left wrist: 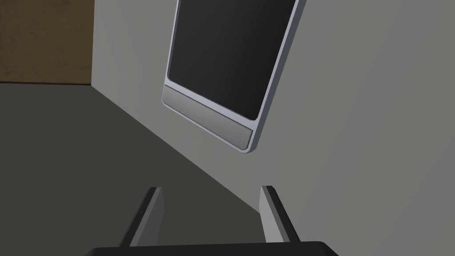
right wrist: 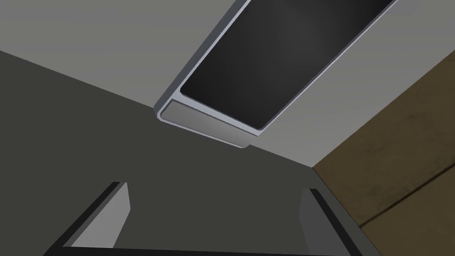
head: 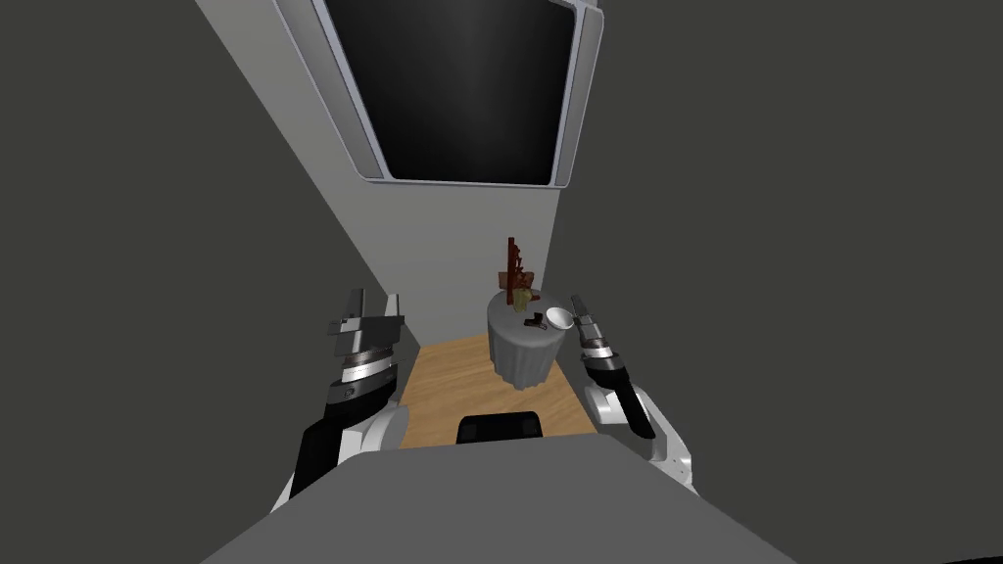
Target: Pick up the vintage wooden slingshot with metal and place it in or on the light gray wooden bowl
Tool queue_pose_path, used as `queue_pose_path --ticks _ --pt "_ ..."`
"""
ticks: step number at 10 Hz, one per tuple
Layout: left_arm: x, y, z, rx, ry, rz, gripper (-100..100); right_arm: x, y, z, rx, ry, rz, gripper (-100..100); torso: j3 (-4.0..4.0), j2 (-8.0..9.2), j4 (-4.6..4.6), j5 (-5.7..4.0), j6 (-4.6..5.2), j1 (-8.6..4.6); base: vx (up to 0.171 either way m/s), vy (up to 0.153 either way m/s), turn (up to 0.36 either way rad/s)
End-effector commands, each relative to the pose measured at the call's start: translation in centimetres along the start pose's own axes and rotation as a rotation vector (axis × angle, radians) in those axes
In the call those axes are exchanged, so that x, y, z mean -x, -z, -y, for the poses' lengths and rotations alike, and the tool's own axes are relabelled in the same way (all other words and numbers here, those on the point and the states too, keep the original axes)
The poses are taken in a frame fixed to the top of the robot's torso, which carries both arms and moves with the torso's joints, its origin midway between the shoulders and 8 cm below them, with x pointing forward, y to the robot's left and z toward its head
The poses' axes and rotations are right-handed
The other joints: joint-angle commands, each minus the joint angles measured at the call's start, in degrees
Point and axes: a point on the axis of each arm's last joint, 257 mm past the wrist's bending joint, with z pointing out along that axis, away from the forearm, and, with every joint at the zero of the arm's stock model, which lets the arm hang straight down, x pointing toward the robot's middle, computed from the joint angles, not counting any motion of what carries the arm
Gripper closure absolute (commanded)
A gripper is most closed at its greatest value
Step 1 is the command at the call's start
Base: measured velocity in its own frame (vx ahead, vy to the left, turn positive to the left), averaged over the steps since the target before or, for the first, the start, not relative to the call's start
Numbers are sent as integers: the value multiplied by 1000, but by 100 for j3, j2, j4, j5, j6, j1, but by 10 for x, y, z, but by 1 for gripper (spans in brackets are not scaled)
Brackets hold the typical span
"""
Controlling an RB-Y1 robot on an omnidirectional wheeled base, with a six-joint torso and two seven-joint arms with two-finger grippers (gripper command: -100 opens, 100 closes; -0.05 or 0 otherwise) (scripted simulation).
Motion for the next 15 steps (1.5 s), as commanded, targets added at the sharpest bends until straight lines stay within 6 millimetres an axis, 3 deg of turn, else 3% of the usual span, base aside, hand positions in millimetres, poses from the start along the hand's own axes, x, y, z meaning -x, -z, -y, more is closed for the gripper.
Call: queue_pose_path --ticks 1,2,8,12,15 --pt "0 0 0 0 0 0 0 -8 6 18 -31 35 -31 -100 0 0 0 0 0 0 -42 80 -40" --pt "0 0 0 0 0 0 0 -8 6 20 -34 35 -32 -100 -1 -2 0 -1 -1 -9 -16 30 9" --pt "0 0 0 0 0 0 0 -38 32 88 -132 249 -211 -100 -5 -9 -1 2 -1 6 -29 101 -54" --pt "0 0 0 0 0 0 0 -46 45 114 -168 326 -280 -100 -7 -14 -2 -3 -1 -16 -14 52 -24" --pt "0 0 0 0 0 0 0 -55 64 151 -197 485 -408 -100 -11 -19 -4 -1 -2 -9 -7 102 -49"
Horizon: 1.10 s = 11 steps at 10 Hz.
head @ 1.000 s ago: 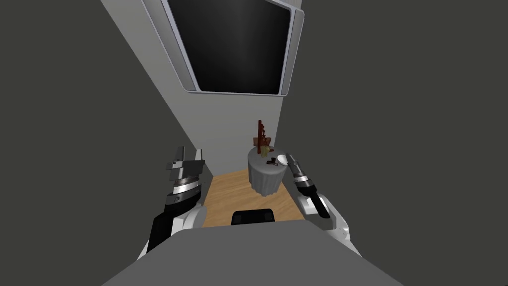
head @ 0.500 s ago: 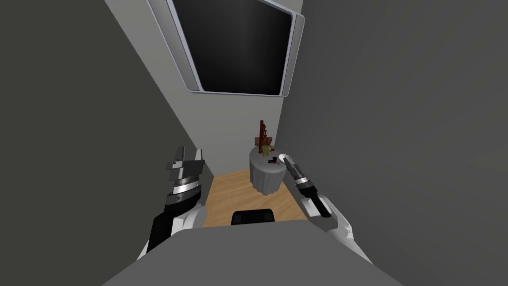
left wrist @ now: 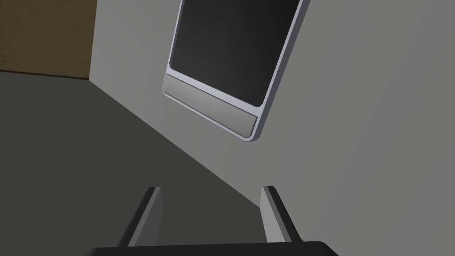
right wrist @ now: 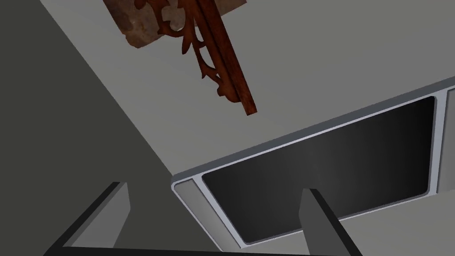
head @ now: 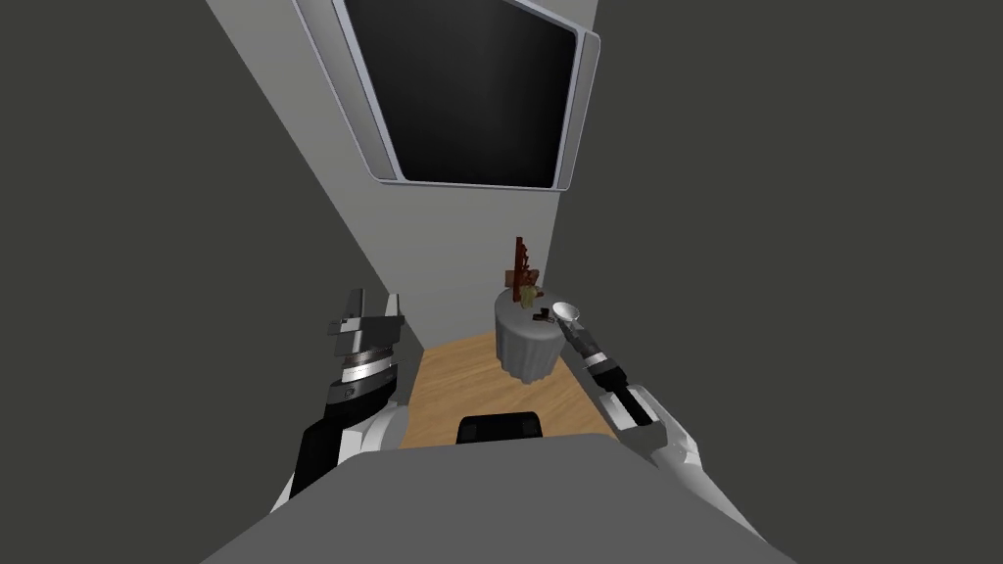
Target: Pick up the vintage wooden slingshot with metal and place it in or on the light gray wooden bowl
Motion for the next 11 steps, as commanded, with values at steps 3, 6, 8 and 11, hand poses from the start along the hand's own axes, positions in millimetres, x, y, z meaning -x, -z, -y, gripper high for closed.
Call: queue_pose_path --ticks 3,6,8,11 --pt "0 0 0 0 0 0 0 -28 10 33 -40 126 -107 -100 -3 -6 -1 -4 -1 -23 5 74 -23" --pt "0 0 0 0 0 0 0 -52 26 65 -83 208 -198 -100 -4 -7 -2 -1 -1 -1 6 105 -33" --pt "0 0 0 0 0 0 0 -66 39 90 -107 293 -276 -100 -7 -12 -2 0 -1 -2 20 109 -34" --pt "0 0 0 0 0 0 0 -82 60 130 -125 466 -410 -100 -11 -19 -4 0 -1 -8 43 115 -23"
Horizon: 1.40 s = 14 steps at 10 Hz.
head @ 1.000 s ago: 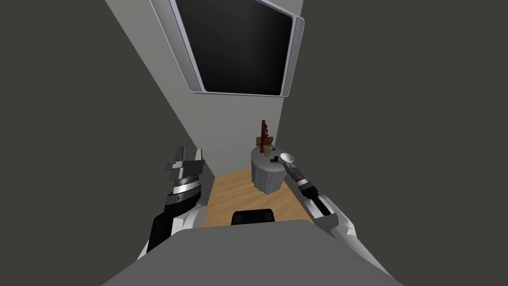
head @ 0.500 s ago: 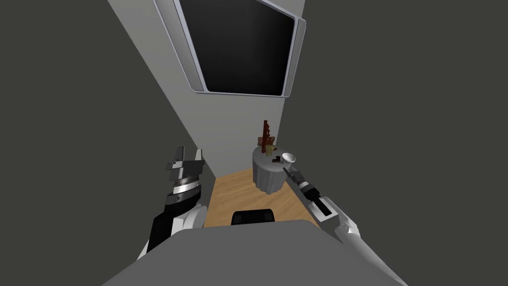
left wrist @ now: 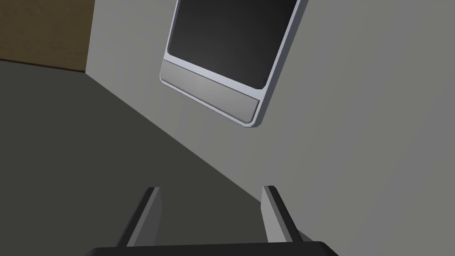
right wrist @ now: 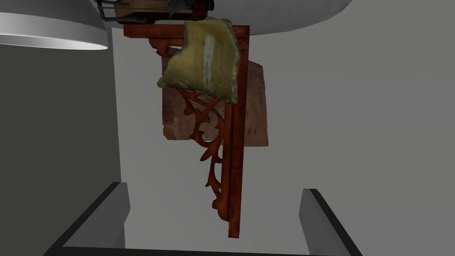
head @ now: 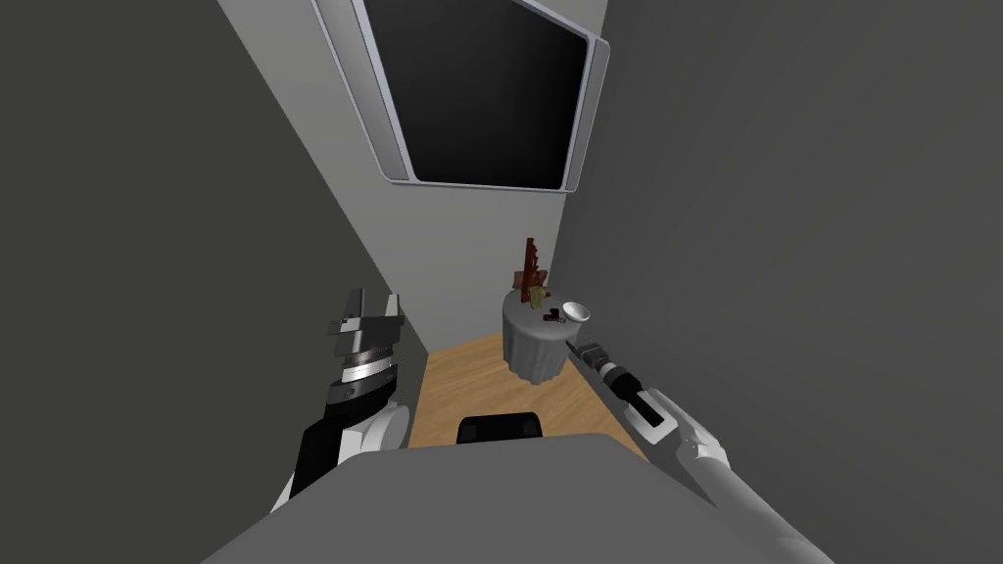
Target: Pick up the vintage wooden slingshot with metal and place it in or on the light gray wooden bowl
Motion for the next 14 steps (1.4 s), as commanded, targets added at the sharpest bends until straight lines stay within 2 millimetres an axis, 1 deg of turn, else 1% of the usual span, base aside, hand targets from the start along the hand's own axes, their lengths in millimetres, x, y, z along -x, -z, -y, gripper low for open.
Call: queue_pose_path --ticks 1,2,4,5,6,7,8,9,10,11,12,13,14 --pt "0 0 0 0 0 0 0 -20 7 13 -17 42 -51 -100 0 0 0 0 0 0 46 101 -24" --pt "0 0 0 0 0 0 0 -30 10 27 -20 133 -103 -100 1 2 0 -1 1 -10 49 93 -21" --pt "0 0 0 0 0 0 0 -44 16 35 -38 126 -133 -100 -1 0 0 -3 0 -20 38 52 -6" --pt "0 0 0 0 0 0 0 -52 21 49 -38 216 -183 -100 4 9 1 -7 1 -35 38 63 -14" --pt "0 0 0 0 0 0 0 -64 27 57 -53 210 -209 -100 3 4 1 -6 0 -28 37 78 -9" --pt "0 0 0 0 0 0 0 -75 35 75 -58 296 -269 -100 3 6 1 -4 1 -22 52 112 -10" --pt "0 0 0 0 0 0 0 -82 40 79 -67 292 -285 -100 1 2 0 -1 0 -10 57 79 -17" --pt "0 0 0 0 0 0 0 -88 46 94 -66 377 -334 -100 -1 0 0 -3 0 -19 95 86 1" --pt "0 0 0 0 0 0 0 -95 52 99 -75 373 -353 -100 -7 -13 -2 -2 -1 -17 81 89 1" --pt "0 0 0 0 0 0 0 -105 63 118 -79 452 -414 -100 -7 -12 -3 -3 -1 -17 81 100 11" --pt "0 0 0 0 0 0 0 -111 69 123 -88 448 -432 -100 -7 -12 -3 -1 0 -13 80 74 -5" --pt "0 0 0 0 0 0 0 -111 69 123 -88 448 -432 -100 -7 -11 -3 -3 0 -20 38 24 -3" --pt "0 0 0 0 0 0 0 -121 84 143 -94 522 -500 -100 -1 0 -1 -7 -1 -37 64 53 25"
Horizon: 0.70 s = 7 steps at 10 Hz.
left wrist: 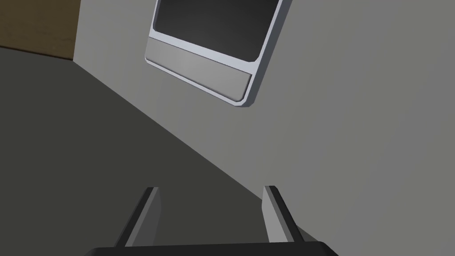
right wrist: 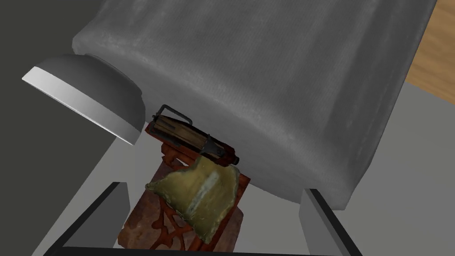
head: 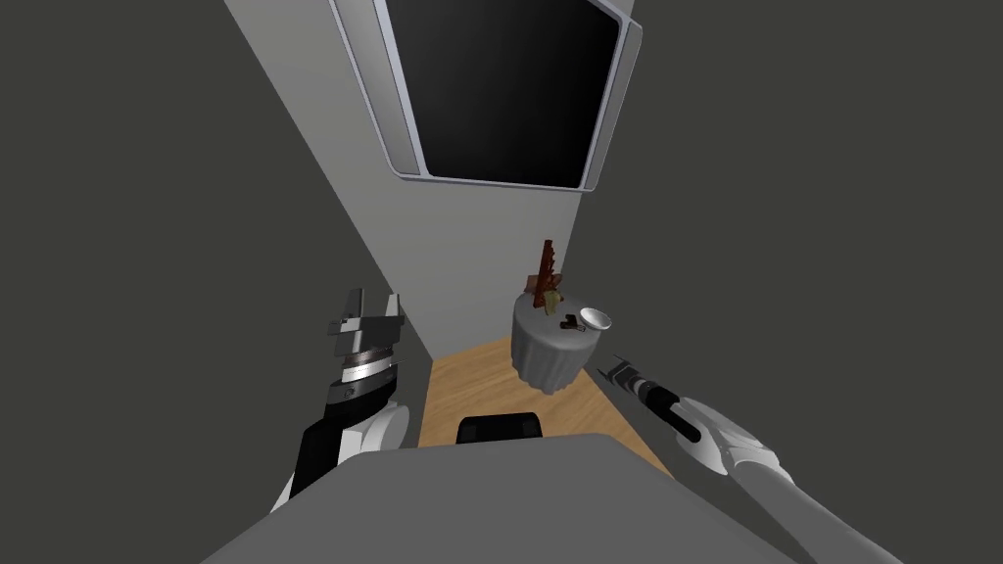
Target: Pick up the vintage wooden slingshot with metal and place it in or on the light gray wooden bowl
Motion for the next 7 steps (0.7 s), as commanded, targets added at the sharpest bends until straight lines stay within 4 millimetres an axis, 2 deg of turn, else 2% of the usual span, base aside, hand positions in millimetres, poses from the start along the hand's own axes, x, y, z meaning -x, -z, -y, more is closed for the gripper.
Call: queue_pose_path --ticks 1,2,3,4,6,7 --pt "0 0 0 0 0 0 0 -31 9 19 -11 97 -90 -100 0 0 0 0 0 0 148 121 29" --pt "0 0 0 0 0 0 0 -36 11 19 -9 107 -102 -100 -13 -24 -5 5 -1 21 134 77 3" --pt "0 0 0 0 0 0 0 -57 18 31 -12 171 -163 -100 -15 -24 -6 4 0 12 155 75 32" --pt "0 0 0 0 0 0 0 -58 19 31 -11 175 -166 -100 -18 -32 -7 3 -1 10 112 67 12" --pt "0 0 0 0 0 0 0 -92 35 53 -10 288 -270 -100 -11 -18 -4 3 -1 12 135 76 50" --pt "0 0 0 0 0 0 0 -97 37 53 -6 299 -282 -100 -19 -32 -7 3 -2 8 146 50 22"
